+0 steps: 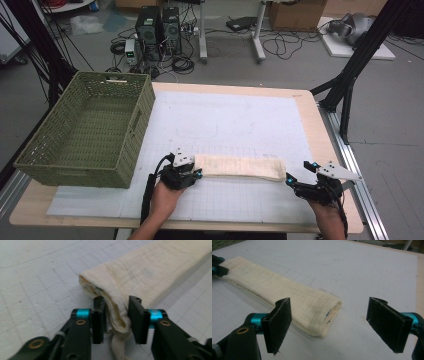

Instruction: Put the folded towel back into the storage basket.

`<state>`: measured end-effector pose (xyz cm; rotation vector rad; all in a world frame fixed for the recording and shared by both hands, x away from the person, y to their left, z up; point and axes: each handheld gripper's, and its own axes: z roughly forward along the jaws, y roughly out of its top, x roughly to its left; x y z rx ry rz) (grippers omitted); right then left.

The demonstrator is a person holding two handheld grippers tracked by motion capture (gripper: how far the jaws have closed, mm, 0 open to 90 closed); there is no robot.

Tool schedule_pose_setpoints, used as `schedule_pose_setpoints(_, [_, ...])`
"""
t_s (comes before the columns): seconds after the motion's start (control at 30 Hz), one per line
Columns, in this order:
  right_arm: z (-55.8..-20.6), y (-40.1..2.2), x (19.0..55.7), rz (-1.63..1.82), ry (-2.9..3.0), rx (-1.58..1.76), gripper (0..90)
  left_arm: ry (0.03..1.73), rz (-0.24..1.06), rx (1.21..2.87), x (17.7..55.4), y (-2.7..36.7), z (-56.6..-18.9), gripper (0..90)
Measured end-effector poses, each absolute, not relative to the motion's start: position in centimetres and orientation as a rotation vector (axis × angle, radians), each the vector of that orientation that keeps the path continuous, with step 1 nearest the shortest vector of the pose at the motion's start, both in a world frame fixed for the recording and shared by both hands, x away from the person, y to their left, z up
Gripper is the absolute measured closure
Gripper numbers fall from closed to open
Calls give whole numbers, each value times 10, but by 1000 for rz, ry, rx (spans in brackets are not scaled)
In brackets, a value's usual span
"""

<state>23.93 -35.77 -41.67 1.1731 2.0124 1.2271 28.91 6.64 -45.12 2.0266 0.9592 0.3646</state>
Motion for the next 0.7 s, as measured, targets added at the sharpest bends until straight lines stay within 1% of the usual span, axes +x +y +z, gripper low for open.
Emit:
schedule_pose_setpoints(0.03, [-417, -358, 239, 1224, 2011, 1186, 188, 947, 326, 2020, 290, 67, -451, 743])
schedule_pose_setpoints(0.07, [-418, -358, 240, 1215, 2010, 1190, 188, 947, 326, 2020, 290, 67, -451, 781])
schedule_pose_setpoints(0.1, [-418, -358, 240, 1215, 2010, 1190, 188, 943, 317, 2012, 290, 67, -452, 781])
schedule_pose_setpoints(0.13, [-418, -359, 240, 1200, 2008, 1200, 194, 941, 315, 2014, 289, 66, -451, 811])
schedule_pose_setpoints(0.2, [-418, -359, 241, 1168, 2000, 1205, 244, 943, 313, 2010, 289, 67, -451, 817])
schedule_pose_setpoints(0.37, [-421, -358, 245, 1142, 1997, 1245, 243, 936, 310, 1984, 289, 69, -451, 817])
schedule_pose_setpoints(0.5, [-429, -349, 251, 1125, 2060, 1248, 250, 924, 319, 1965, 289, 71, -450, 815])
schedule_pose_setpoints(0.57, [-431, -345, 255, 1129, 2081, 1233, 305, 922, 320, 1970, 289, 71, -450, 816])
schedule_pose_setpoints(0.6, [-431, -345, 255, 1129, 2081, 1233, 305, 922, 320, 1970, 289, 71, -450, 816])
schedule_pose_setpoints(0.63, [-433, -342, 257, 1124, 2105, 1218, 367, 923, 320, 1968, 289, 71, -450, 816])
schedule_pose_setpoints(0.7, [-437, -338, 258, 1112, 2153, 1211, 441, 929, 321, 1961, 289, 71, -450, 815])
